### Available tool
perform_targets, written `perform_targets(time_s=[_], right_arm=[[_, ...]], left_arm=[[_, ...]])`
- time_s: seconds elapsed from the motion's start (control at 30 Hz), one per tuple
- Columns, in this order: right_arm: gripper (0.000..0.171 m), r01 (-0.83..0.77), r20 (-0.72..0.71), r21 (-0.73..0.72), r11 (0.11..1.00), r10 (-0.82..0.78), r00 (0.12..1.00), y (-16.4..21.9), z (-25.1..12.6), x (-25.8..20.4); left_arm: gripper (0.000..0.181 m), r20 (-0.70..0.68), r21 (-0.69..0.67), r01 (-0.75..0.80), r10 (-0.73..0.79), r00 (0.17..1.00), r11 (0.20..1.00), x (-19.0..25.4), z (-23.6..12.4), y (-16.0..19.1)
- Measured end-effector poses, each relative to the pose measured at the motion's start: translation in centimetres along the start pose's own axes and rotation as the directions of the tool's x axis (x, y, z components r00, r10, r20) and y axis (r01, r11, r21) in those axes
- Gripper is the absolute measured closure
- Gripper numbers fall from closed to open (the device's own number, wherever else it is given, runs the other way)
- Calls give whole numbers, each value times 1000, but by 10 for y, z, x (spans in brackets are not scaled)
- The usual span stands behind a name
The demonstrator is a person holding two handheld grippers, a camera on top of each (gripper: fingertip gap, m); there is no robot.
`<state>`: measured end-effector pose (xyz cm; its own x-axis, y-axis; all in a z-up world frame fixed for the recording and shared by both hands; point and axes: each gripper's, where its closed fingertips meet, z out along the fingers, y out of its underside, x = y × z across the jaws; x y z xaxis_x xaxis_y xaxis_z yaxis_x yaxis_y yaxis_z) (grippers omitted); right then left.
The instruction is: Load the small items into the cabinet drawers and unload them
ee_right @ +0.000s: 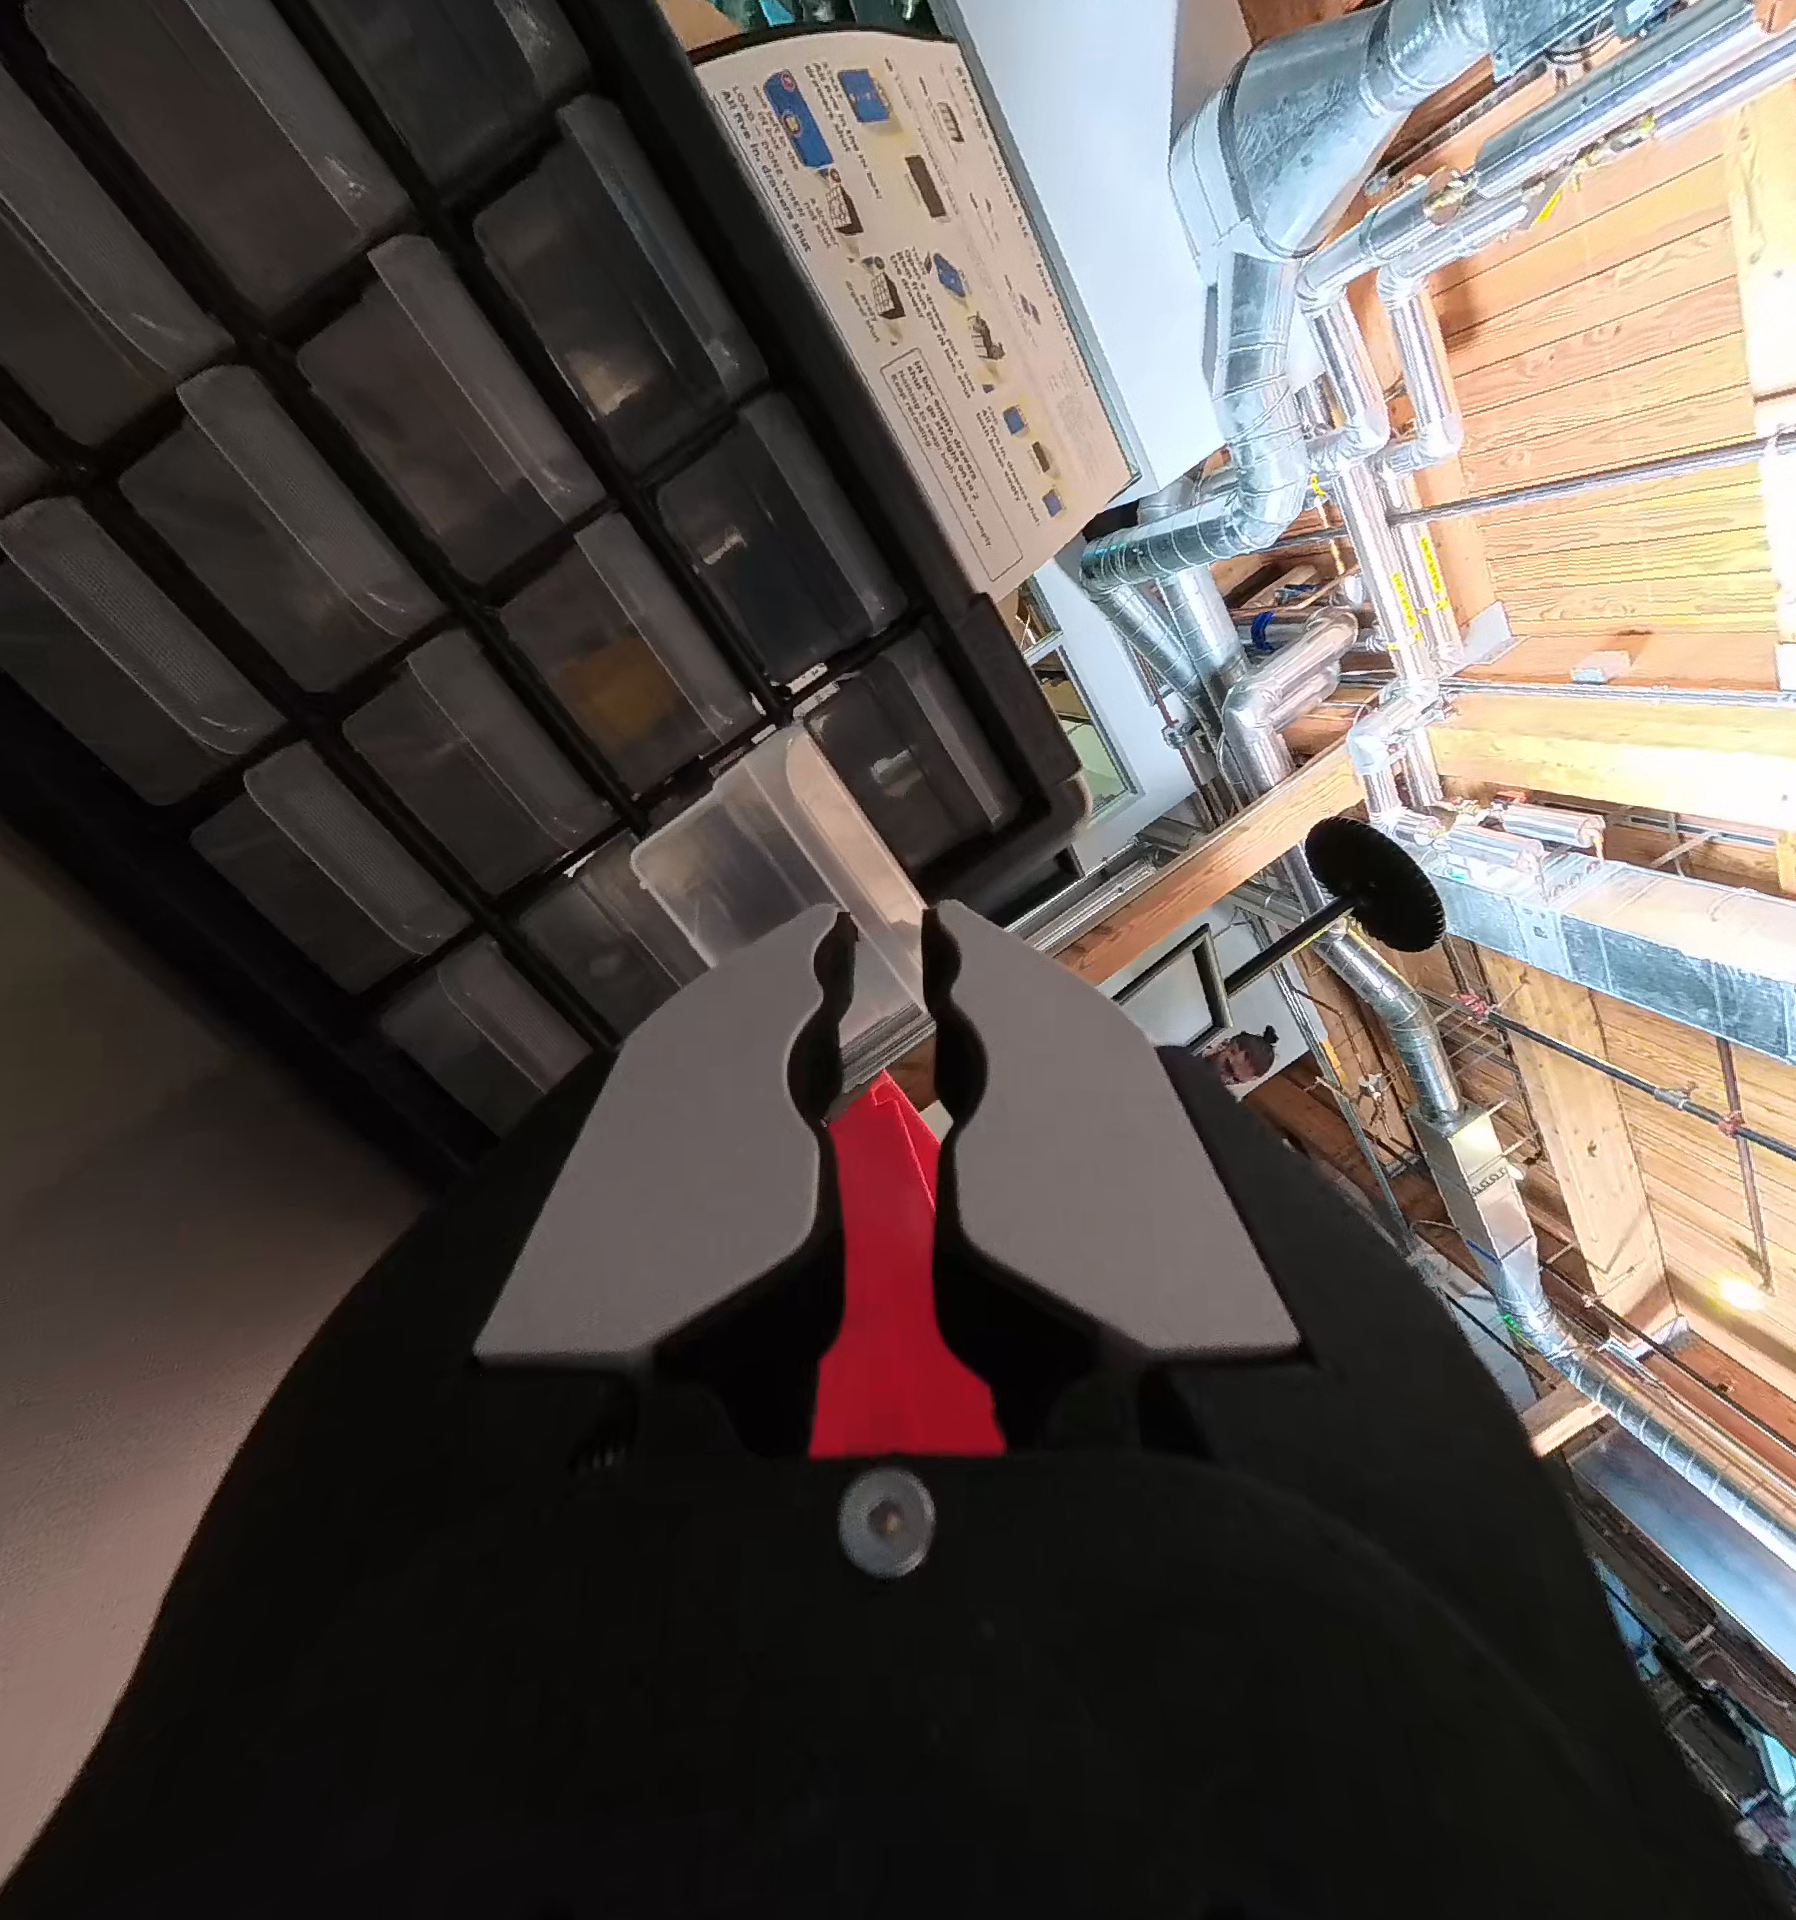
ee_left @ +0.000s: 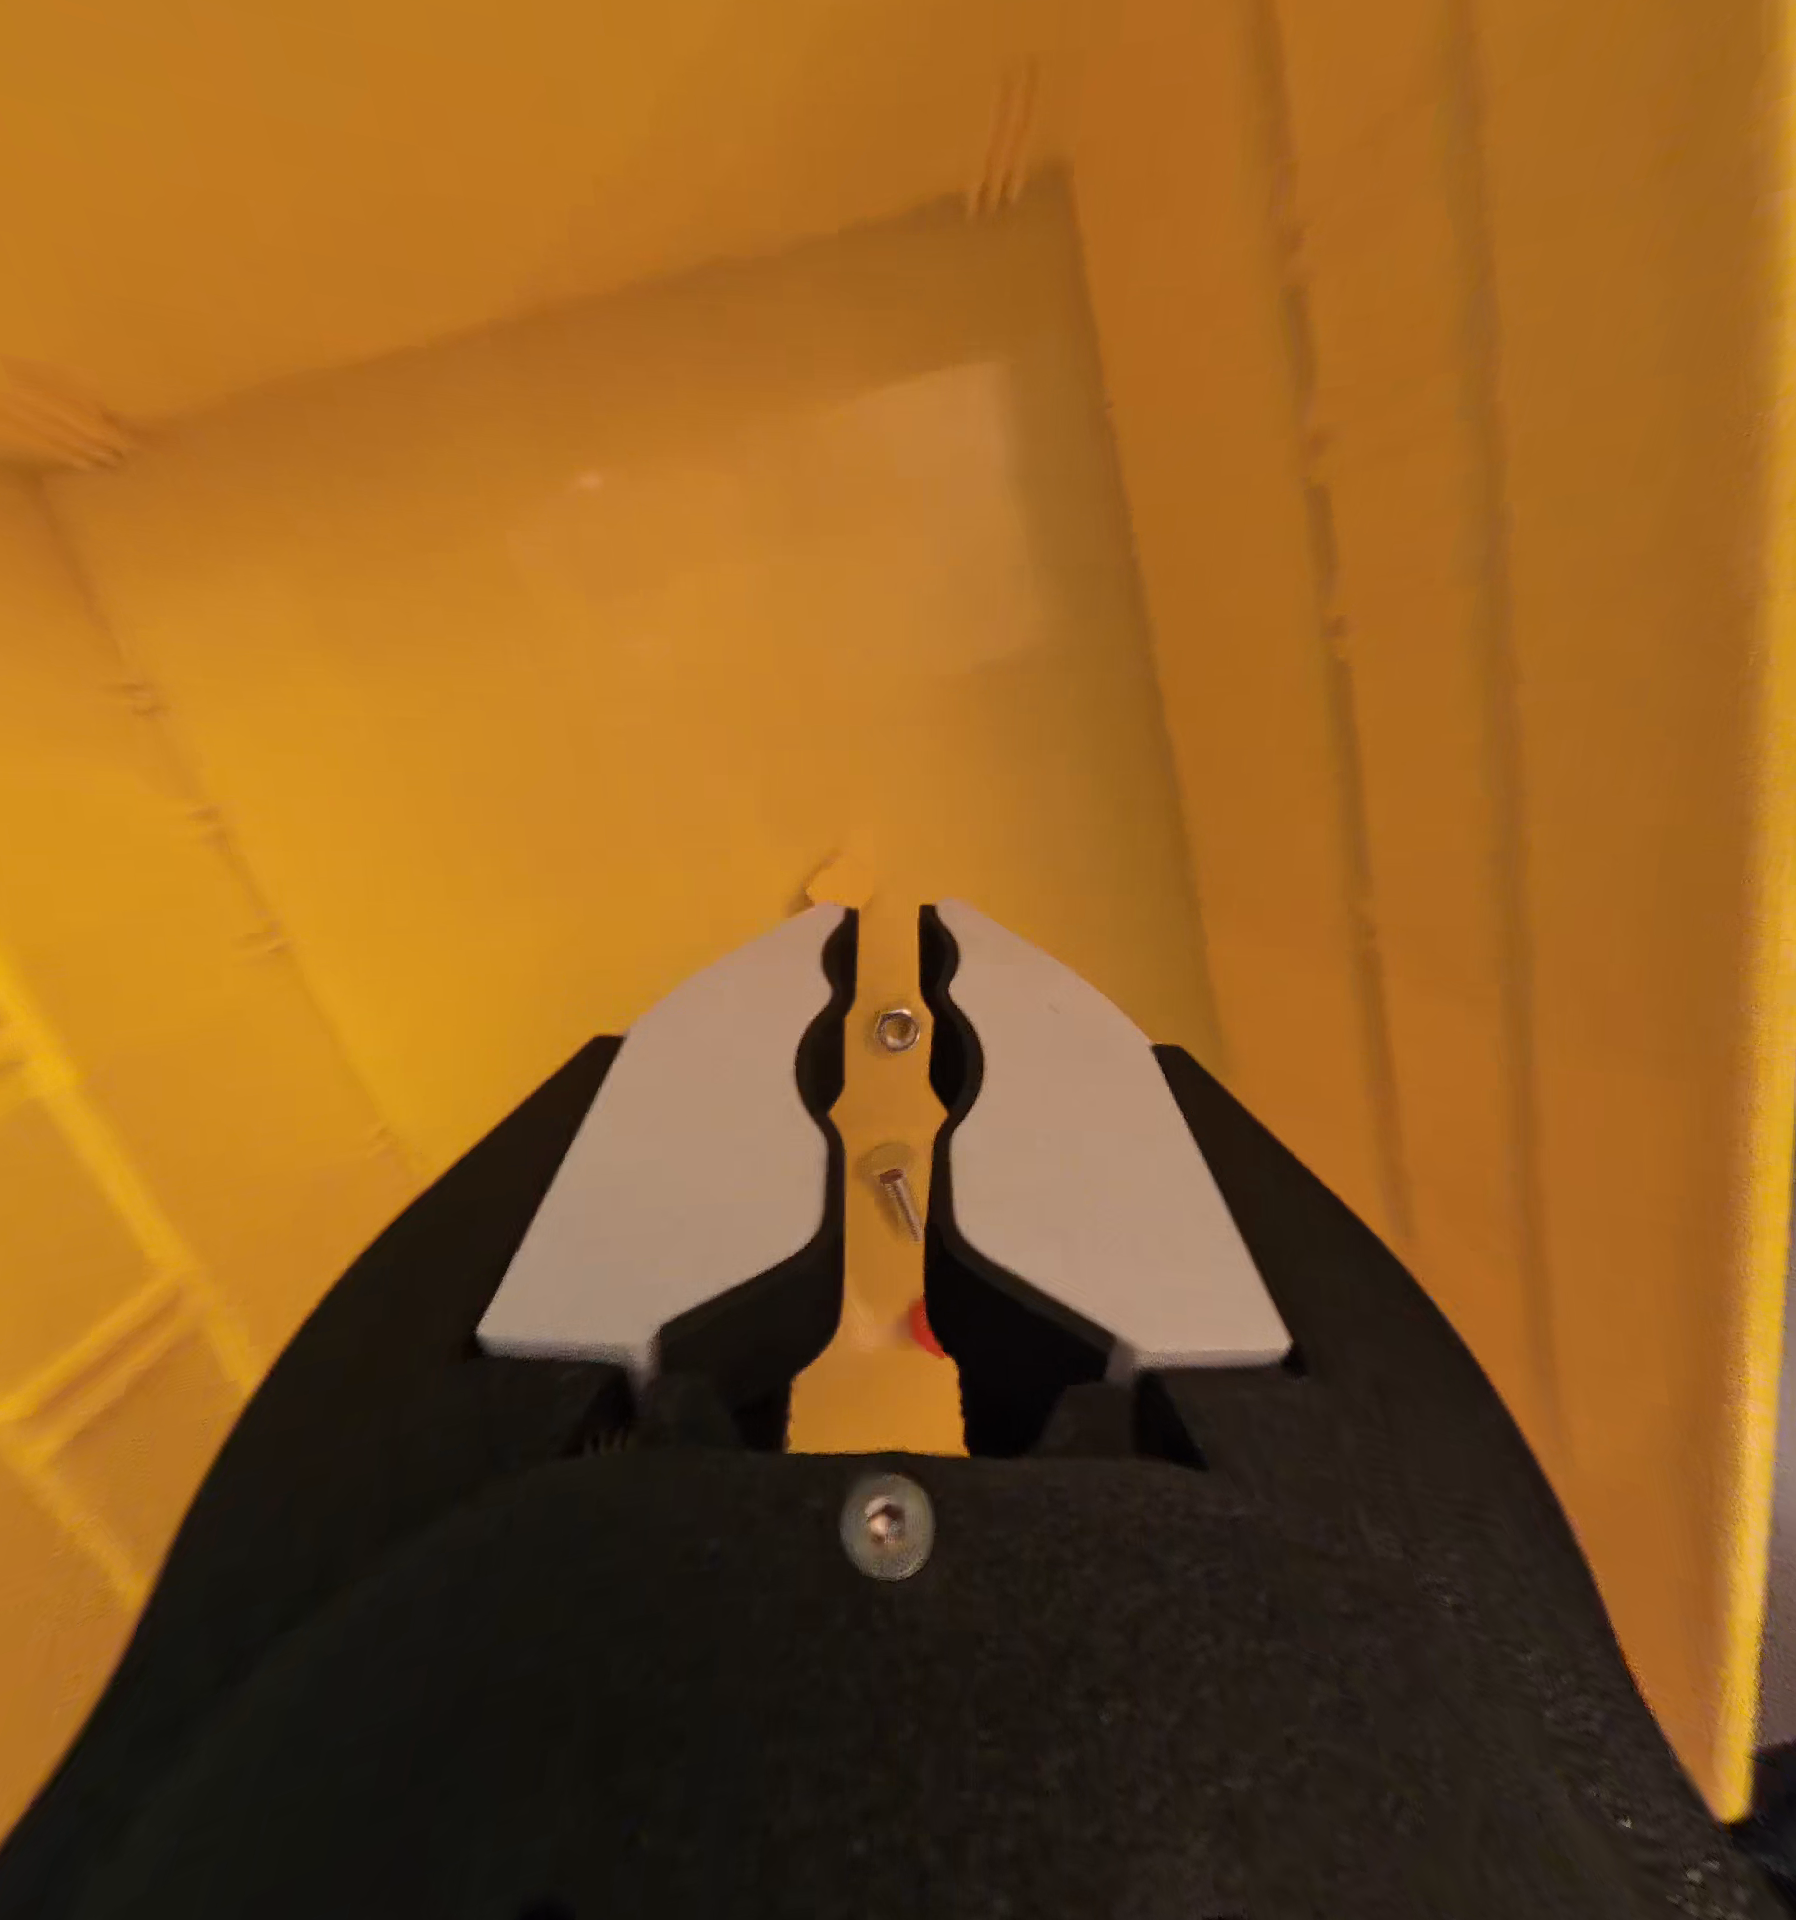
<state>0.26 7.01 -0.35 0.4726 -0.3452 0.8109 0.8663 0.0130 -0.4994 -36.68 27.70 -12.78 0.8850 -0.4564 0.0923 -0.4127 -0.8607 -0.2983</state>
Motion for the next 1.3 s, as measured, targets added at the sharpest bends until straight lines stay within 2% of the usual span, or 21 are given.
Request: perform_targets(time_s=[0.17, 0.47, 0.7, 0.9, 1.03, 1.1, 1.2, 1.3], right_arm=[[158, -20, 11, -6, 1000, 20, 1000, 3, 1, 1], [157, -25, 29, 0, 1000, 25, 999, 4, 1, 1], [157, -40, 37, -3, 999, 40, 999, 6, 1, 2], [157, -47, 43, -11, 999, 48, 998, 7, 2, 2], [157, -46, 47, -14, 999, 47, 998, 8, 2, 1], [157, -44, 45, -12, 999, 44, 998, 8, 2, 1], [157, -43, 41, -7, 999, 43, 998, 8, 2, 0], [157, -44, 41, -2, 999, 44, 998, 9, 2, -1]], left_arm=[[161, 83, -24, 59, -56, 995, 998, -3, 7, -3], [160, 175, -59, 95, -84, 981, 994, -12, 17, -1], [158, 174, -114, 81, -60, 983, 990, -13, 21, 8], [171, 169, -66, 47, -35, 985, 997, -17, 23, 0], [171, 161, -58, 23, -13, 987, 998, -17, 21, -1], [171, 143, -39, 26, -20, 990, 999, -14, 9, -2], [171, 73, 51, 11, -14, 997, 999, 4, -30, -10], [171, -121, 196, -76, 101, 988, 978, 61, -86, -14]])
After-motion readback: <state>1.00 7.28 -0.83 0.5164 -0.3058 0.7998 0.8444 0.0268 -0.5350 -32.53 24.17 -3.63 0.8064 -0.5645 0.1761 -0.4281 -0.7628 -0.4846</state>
